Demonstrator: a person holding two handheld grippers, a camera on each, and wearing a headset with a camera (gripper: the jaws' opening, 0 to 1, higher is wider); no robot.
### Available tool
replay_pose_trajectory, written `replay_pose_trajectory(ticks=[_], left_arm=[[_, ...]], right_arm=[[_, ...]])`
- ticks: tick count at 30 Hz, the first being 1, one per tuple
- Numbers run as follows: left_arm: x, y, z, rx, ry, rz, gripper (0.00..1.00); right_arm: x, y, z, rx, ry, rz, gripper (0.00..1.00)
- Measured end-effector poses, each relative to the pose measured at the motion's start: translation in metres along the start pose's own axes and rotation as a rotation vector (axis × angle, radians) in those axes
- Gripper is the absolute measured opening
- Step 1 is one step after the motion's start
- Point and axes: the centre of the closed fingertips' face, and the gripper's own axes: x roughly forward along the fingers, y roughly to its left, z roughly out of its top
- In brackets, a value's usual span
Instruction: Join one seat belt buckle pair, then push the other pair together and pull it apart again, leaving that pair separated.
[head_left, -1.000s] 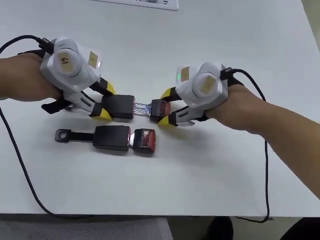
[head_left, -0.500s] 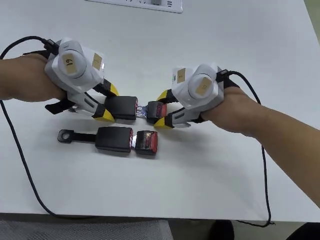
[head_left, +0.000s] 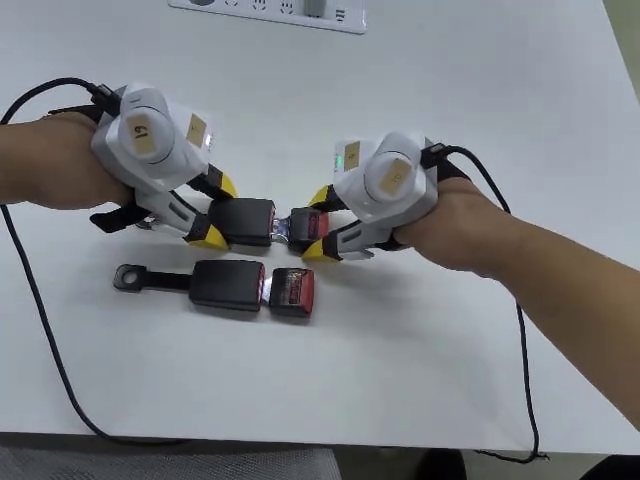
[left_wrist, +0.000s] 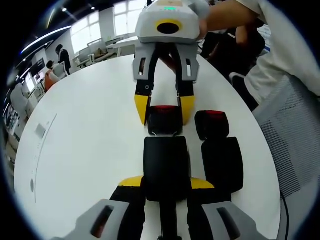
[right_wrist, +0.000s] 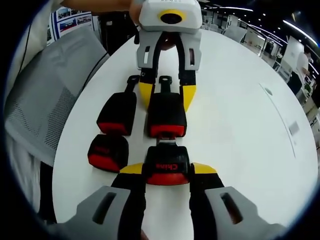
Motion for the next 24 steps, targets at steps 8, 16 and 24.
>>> replay_pose_trajectory(ticks=[8,16,24], left_arm=[[-0.0003,0.0013,-0.0015,-0.001,-0.004,0.000,0.31],[-0.0005,0.0022,-0.0026,-0.004,0.003,0.001,0.32],[-0.0009,0.0018,-0.0018,-0.006,0.009,0.004,0.32]], right_arm=[[0.0049,-0.0012,0.0040,0.006,-0.001,-0.005,0.30],[0.0049,-0.0017,0.0027,0.006,-0.004,-0.001,0.31],[0.0030,0.0008,0.0034,-0.001,0.002,-0.003,0.31]])
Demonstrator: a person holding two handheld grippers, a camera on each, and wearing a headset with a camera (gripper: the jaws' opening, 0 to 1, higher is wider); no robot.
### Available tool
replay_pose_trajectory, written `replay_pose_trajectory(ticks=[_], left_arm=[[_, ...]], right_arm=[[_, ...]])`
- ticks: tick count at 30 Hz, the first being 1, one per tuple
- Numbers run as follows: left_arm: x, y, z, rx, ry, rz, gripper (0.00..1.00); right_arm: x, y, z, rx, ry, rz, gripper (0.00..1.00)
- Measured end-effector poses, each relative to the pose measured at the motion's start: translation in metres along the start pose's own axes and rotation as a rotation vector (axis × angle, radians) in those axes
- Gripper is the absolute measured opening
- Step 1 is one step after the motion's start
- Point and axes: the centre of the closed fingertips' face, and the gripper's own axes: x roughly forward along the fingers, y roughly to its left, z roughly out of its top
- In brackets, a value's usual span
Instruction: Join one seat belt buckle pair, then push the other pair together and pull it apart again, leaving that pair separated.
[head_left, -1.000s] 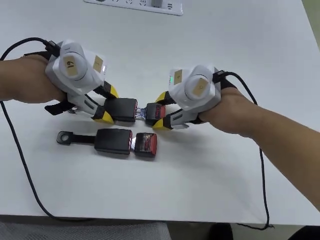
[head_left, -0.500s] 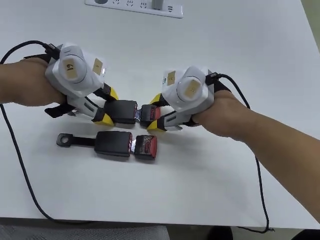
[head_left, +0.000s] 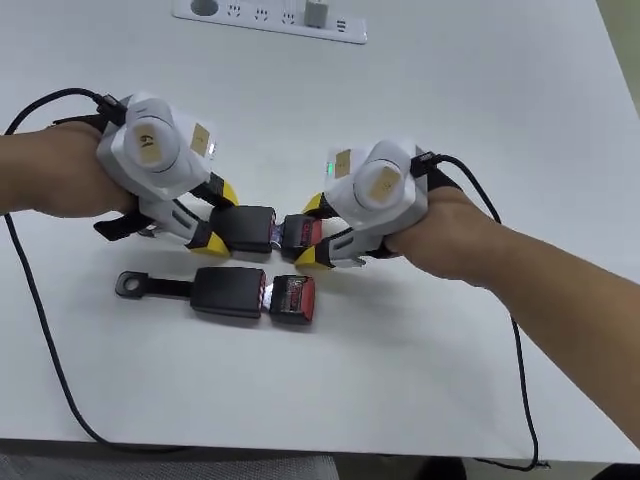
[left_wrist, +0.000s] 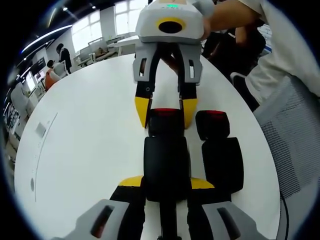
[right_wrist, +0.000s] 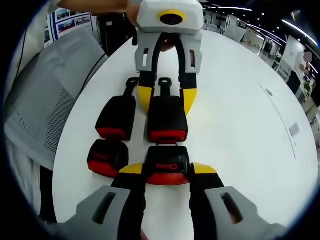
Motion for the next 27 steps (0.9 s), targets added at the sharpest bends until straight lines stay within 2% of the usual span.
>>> replay_pose_trajectory(ticks=[10,17,22,27], left_arm=[[0.000,0.000,-0.001,-0.002,0.004,0.001,0.32],[0.000,-0.001,0.000,0.000,0.004,0.000,0.32],[0.000,-0.001,0.001,-0.001,0.002,-0.002,0.32],[-0.001,-0.001,0.001,0.000,0.005,-0.001,0.32]], right_arm=[[-0.008,0.001,-0.011,-0.003,0.019,0.003,0.31],[-0.011,0.003,-0.014,0.000,-0.010,0.008,0.32],[-0.018,0.001,-0.028,0.013,-0.009,0.005,0.32],[-0.033,0.002,-0.045,0.035,0.005,-0.004,0.33]])
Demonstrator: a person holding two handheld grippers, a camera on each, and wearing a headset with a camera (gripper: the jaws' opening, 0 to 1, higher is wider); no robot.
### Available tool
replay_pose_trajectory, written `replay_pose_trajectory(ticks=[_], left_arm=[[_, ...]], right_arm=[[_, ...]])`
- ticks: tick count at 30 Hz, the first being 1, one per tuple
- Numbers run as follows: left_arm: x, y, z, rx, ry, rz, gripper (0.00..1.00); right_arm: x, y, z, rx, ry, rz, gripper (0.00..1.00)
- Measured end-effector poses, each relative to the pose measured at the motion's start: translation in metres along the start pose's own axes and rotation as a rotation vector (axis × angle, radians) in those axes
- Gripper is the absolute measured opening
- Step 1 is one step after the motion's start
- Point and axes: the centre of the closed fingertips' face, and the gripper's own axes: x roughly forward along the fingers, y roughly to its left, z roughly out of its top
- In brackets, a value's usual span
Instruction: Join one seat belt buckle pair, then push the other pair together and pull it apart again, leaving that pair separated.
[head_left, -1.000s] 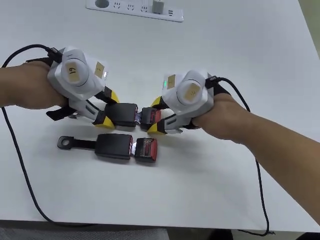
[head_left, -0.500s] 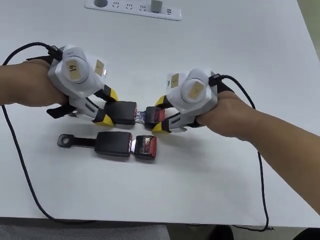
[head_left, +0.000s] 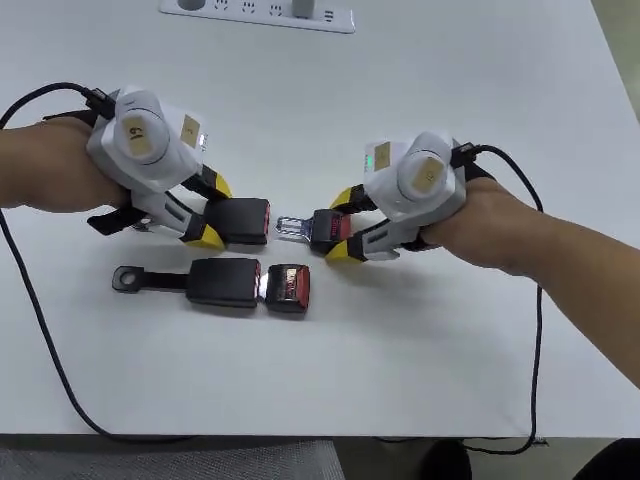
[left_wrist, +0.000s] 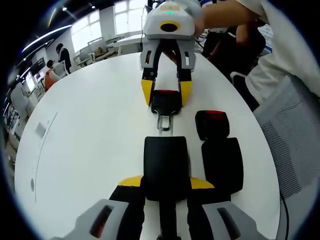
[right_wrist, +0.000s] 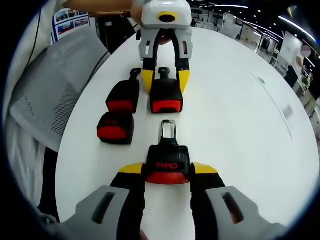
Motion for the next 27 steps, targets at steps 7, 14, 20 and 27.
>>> replay_pose_trajectory(ticks=[7,14,20,27], left_arm=[[0.000,0.000,0.000,-0.002,-0.002,0.001,0.32],[0.000,-0.001,0.001,-0.005,-0.001,0.005,0.33],[0.000,-0.002,0.002,-0.004,0.004,0.006,0.33],[0.000,-0.002,0.002,-0.014,0.009,0.014,0.33]], right_arm=[[-0.013,-0.001,-0.020,0.014,0.020,-0.005,0.33],[-0.021,0.000,-0.030,0.016,0.036,0.003,0.34],[-0.022,0.000,-0.031,0.014,0.042,0.002,0.34],[-0.022,-0.003,-0.031,0.030,0.050,-0.020,0.38]])
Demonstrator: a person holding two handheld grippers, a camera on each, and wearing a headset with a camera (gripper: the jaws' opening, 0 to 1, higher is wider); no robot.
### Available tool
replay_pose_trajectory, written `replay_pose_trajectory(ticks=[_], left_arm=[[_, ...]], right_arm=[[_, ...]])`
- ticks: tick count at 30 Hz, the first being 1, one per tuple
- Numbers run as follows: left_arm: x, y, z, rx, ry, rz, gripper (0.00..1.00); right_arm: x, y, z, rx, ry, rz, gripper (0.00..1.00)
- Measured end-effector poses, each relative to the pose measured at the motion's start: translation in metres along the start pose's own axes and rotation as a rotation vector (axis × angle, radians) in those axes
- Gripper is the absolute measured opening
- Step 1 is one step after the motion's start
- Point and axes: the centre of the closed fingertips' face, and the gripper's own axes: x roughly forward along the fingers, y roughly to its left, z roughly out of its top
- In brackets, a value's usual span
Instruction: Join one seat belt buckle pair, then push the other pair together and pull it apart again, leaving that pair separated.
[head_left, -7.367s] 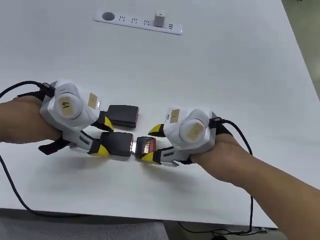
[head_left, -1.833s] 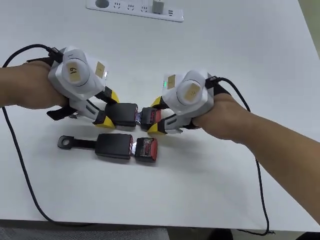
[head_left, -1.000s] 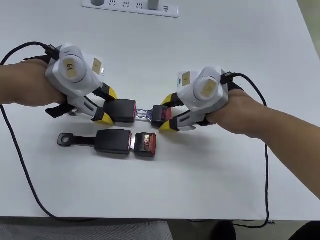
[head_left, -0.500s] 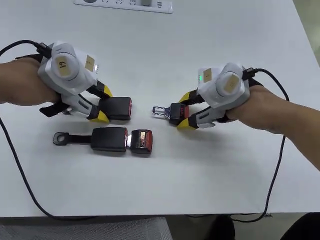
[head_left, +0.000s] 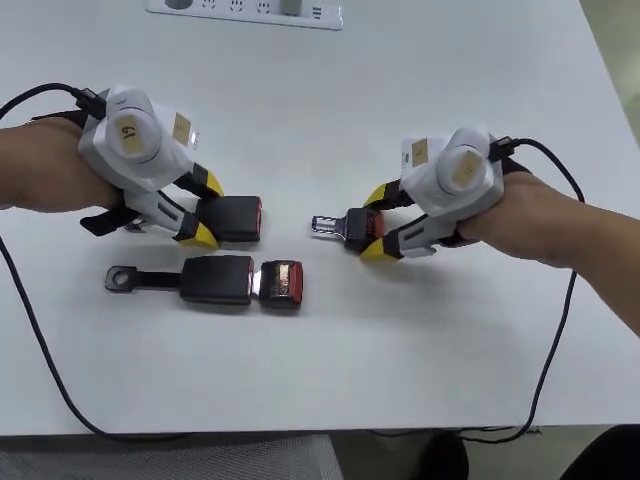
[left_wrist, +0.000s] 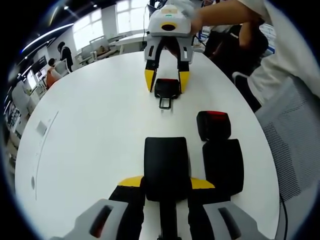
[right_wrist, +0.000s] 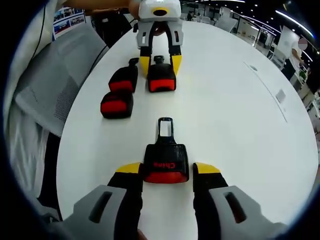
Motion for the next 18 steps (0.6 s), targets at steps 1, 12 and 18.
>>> replay_pose_trajectory(ticks=[1,12,18], left_arm=[[0.000,0.000,0.000,-0.003,0.001,0.002,0.33],[-0.017,0.009,0.005,-0.078,-0.064,0.069,0.36],[-0.046,-0.003,0.020,-0.125,-0.141,0.119,0.37]], right_arm=[[-0.001,-0.001,0.000,0.003,0.001,-0.006,0.39],[-0.016,-0.003,0.014,0.076,-0.066,-0.077,0.43],[-0.025,0.010,0.026,0.122,-0.107,-0.120,0.48]])
